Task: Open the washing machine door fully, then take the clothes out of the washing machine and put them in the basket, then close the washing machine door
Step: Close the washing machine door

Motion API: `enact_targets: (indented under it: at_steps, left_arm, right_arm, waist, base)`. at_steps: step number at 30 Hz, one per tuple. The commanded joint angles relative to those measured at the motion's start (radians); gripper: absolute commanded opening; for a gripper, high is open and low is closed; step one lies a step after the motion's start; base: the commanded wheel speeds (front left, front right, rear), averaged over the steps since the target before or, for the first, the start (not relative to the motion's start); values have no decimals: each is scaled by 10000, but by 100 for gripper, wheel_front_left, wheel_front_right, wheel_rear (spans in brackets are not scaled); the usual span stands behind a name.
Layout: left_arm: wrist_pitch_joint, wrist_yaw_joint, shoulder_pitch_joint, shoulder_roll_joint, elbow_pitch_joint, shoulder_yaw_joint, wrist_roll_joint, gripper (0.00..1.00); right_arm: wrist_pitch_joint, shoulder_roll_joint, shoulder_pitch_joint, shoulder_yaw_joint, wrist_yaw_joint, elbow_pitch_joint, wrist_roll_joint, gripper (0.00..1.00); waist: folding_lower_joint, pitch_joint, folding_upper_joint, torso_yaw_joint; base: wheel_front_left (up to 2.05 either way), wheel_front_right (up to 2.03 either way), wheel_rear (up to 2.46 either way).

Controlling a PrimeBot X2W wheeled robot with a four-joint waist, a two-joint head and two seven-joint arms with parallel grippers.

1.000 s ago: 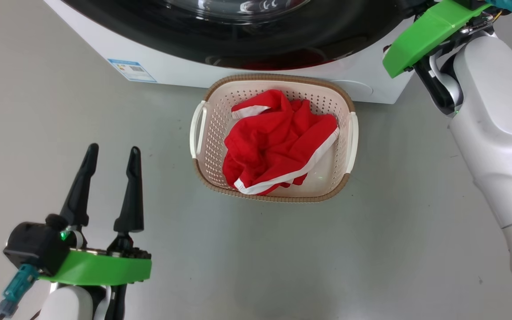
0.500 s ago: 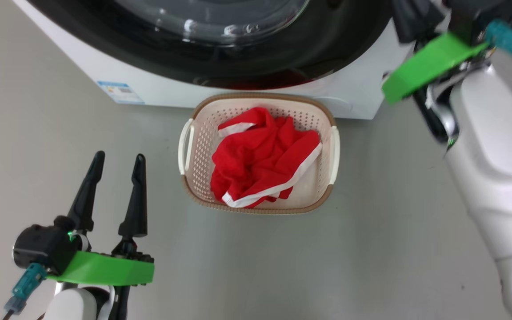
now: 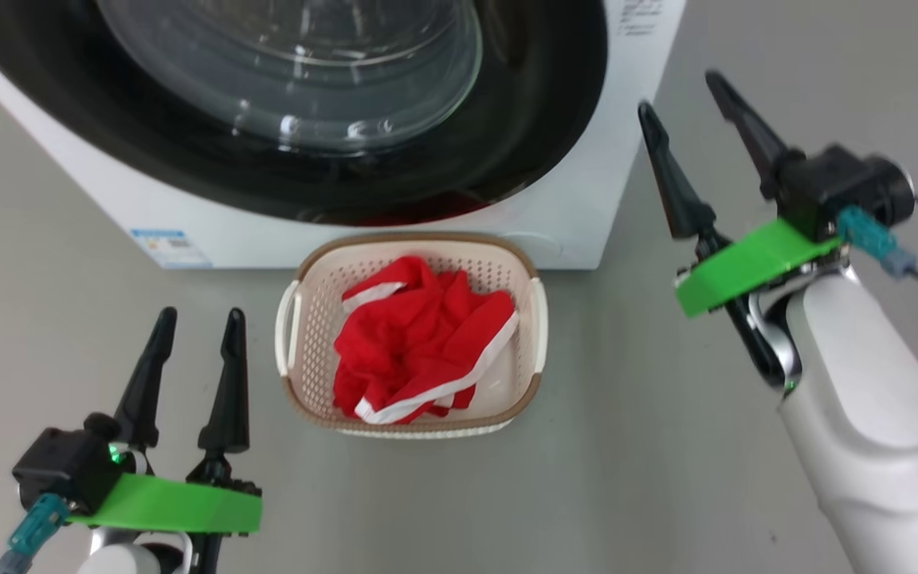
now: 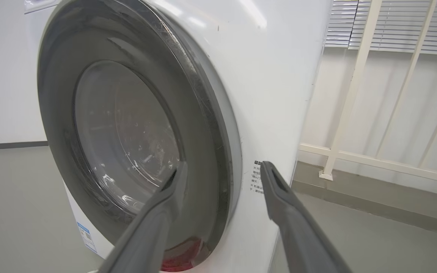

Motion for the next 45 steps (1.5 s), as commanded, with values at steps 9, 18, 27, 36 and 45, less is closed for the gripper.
enact_targets:
  at_steps: [9, 18, 27, 36, 45]
  left_arm:
    - [-51, -56, 531, 523, 9, 537, 29, 100]
    - [-51, -56, 978, 569, 94, 759, 393, 100]
    - [-51, -56, 1584, 637, -182, 1011, 710, 100]
    - [-51, -56, 2199, 606, -420, 1180, 728, 100]
    - [-51, -56, 2529, 773, -416, 1236, 643, 100]
  right_arm:
    - [-53, 101, 1682, -527, -36, -1119, -334, 100]
    - [-53, 23, 3240, -967, -36, -2546, 12, 100]
    - [-53, 47, 4999, -1394, -36, -3325, 286, 100]
    - [-53, 178, 6299, -1738, -36, -3875, 229, 100]
    - [-53, -120, 6806, -1695, -36, -4105, 239, 100]
  waist:
    - [0, -1100, 0, -1010]
    - [0, -1655, 0, -1338]
    - [0, -2145, 0, -1515]
    - [0, -2508, 0, -1610]
    - [0, -2691, 0, -1691]
  base:
    - [0, 0, 0]
    - [0, 0, 0]
    - [0, 0, 0]
    - [0, 0, 0]
    - [0, 0, 0]
